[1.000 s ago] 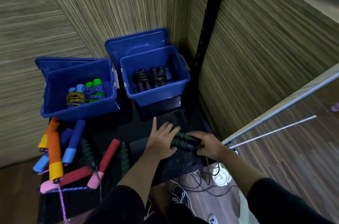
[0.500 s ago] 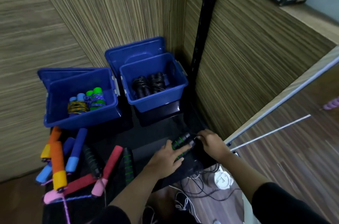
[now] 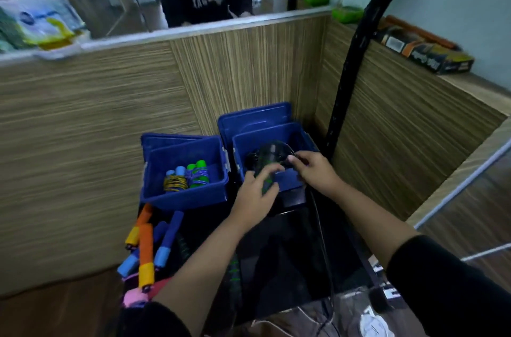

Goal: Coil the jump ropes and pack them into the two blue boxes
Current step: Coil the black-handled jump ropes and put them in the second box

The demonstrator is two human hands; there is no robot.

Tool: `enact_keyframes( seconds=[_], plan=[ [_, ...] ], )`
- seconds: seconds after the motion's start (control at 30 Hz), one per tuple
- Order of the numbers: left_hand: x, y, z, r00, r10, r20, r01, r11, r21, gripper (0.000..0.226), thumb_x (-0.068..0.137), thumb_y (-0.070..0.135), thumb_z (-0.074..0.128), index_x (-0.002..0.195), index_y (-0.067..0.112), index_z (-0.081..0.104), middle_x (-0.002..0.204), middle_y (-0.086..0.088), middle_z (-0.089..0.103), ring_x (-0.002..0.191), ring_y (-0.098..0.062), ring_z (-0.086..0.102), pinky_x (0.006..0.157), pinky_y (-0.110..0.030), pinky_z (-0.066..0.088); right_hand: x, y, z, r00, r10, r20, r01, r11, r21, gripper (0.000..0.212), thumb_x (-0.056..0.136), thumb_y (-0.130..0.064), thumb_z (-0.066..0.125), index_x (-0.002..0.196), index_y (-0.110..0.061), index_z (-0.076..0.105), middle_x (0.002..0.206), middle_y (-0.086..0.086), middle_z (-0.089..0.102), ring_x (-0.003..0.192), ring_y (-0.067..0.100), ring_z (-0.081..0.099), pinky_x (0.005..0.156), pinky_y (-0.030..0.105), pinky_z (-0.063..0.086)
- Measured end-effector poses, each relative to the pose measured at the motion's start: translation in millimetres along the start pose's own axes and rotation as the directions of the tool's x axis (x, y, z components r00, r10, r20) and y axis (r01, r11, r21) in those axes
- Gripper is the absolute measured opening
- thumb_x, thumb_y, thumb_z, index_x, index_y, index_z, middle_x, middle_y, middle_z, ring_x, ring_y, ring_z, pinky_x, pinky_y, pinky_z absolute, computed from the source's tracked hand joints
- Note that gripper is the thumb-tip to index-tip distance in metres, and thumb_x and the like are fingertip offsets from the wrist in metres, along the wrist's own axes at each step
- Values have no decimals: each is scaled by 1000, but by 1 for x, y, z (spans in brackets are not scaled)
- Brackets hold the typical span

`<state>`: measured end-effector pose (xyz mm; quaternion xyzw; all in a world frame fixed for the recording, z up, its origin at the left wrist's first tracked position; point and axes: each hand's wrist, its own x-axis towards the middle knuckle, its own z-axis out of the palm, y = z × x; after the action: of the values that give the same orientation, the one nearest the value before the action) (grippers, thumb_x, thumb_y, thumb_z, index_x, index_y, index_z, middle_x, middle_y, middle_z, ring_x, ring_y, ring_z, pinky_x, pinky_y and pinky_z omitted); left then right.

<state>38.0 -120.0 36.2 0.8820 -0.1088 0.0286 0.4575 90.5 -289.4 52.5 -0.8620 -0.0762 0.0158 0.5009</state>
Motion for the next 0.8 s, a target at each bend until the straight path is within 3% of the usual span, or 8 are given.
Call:
enact_keyframes(
  seconds=[0.07,0.13,0.23,0.33,0.43,0.57,0.73,0.8],
  plan=[
    [11,4,-19,979,-108,-170,70,973,-219,38,90,19,50,106,53,52,89,-10,59,77,-30,64,70,-38,49,2,-12,15,995,22,96,-26,999,40,24,98,-27,47,87,-10,59,55,6,52,43,21,55,41,25,44],
    [20,6,-40,926,-265,-269,132,894,-428,40,92,11,48,100,50,55,88,-5,61,77,-30,66,58,-36,49,-3,-22,35,981,43,191,-57,996,67,31,100,-29,41,80,-14,57,46,3,50,36,20,53,39,22,40],
    [24,7,-59,888,-353,-295,127,804,-581,33,95,9,45,105,38,56,88,-3,61,74,-33,65,62,-42,52,-17,-36,68,933,48,356,-85,992,90,33,102,-29,35,80,-13,53,43,1,52,37,13,55,44,23,43],
    [18,7,-66,841,-448,-303,109,690,-716,25,97,11,43,107,32,52,94,-8,56,69,-31,62,67,-51,55,-34,-48,87,862,83,500,-155,983,103,28,102,-25,36,81,-12,48,55,7,54,50,15,63,48,25,50],
    [8,-9,-77,790,-494,-363,96,684,-723,24,97,9,43,107,29,50,89,-11,49,58,-25,51,54,-39,50,-42,-44,79,826,112,553,-159,987,37,27,100,-28,42,80,-13,51,62,2,52,56,16,64,53,25,52],
    [1,-25,-92,727,-562,-395,104,659,-745,31,93,8,46,93,37,54,91,-13,47,57,-26,48,51,-35,46,-48,-41,63,857,80,510,36,977,-212,34,95,-37,51,81,-7,60,65,1,53,59,14,52,57,26,40],
    [-2,-47,-125,658,-485,-576,131,827,-547,33,85,11,52,87,44,54,84,-13,46,56,-22,42,51,-34,39,-61,-50,45,743,144,653,45,963,-264,33,98,-36,44,78,-14,57,55,5,63,58,16,65,66,26,50],
    [-5,-58,-139,625,-403,-668,117,895,-431,31,83,9,53,90,38,54,87,-5,49,64,-19,44,61,-36,40,-62,-51,34,773,125,622,76,955,-287,33,98,-38,44,74,-18,57,56,3,62,59,13,63,68,25,47]
  ],
)
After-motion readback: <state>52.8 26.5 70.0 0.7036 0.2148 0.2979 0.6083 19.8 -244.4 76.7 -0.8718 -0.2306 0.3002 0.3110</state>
